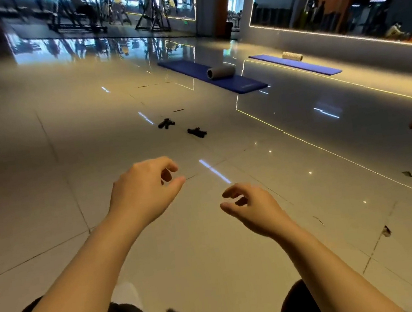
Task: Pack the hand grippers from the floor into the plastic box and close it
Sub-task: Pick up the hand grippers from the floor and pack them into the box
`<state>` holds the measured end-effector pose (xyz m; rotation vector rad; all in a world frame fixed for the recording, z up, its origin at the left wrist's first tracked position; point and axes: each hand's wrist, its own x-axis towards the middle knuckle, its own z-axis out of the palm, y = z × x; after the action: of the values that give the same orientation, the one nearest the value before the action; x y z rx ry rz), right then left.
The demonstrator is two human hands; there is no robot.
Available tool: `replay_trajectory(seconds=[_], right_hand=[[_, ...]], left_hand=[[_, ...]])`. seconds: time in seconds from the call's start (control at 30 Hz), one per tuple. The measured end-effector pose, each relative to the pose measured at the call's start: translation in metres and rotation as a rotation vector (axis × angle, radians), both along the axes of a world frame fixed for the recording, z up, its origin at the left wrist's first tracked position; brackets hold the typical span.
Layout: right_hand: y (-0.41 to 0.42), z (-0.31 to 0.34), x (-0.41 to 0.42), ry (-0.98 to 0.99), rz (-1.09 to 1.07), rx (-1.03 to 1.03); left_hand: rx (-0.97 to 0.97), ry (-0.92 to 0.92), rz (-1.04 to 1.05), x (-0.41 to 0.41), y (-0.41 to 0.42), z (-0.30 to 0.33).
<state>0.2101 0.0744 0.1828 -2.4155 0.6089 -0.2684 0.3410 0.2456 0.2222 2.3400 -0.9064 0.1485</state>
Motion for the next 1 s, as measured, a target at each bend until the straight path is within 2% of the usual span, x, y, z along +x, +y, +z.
replay_trajectory(seconds=[0.13,0.27,0.53,0.57,0.63,0.7,0.8,0.9,1.0], right_hand=[[-0.008,0.049,0.032,0.119,0.197,-0.182],[-0.024,0.079,0.059,0.161,0.259,-0.25],[-0.082,0.026,0.109,0.062,0.093,-0.02],[-0.093,0.023,0.119,0.064,0.075,-0.017],[-0.118,0.024,0.143,0.083,0.041,-0.14],[-0.143,0.03,0.161,0.036,0.051,-0.216],[-0.181,0.036,0.172,-0.02,0.036,-0.164],[-0.227,0.034,0.179,0.018,-0.03,-0.203],[-0.266,0.039,0.198,-0.084,-0.08,-0.098]], left_hand=[[0.034,0.002,0.027,0.032,0.006,-0.009],[0.051,0.029,0.039,0.055,0.004,-0.013],[-0.123,0.118,0.023,0.105,-0.065,-0.021],[-0.145,0.119,0.021,0.111,-0.081,-0.024],[-0.155,0.132,0.024,0.126,-0.114,-0.031],[-0.107,0.128,0.02,0.141,-0.145,-0.04],[-0.045,0.164,-0.008,0.159,-0.189,-0.04],[-0.083,0.184,-0.061,0.174,-0.229,-0.018],[-0.089,0.158,-0.098,0.195,-0.252,0.004]])
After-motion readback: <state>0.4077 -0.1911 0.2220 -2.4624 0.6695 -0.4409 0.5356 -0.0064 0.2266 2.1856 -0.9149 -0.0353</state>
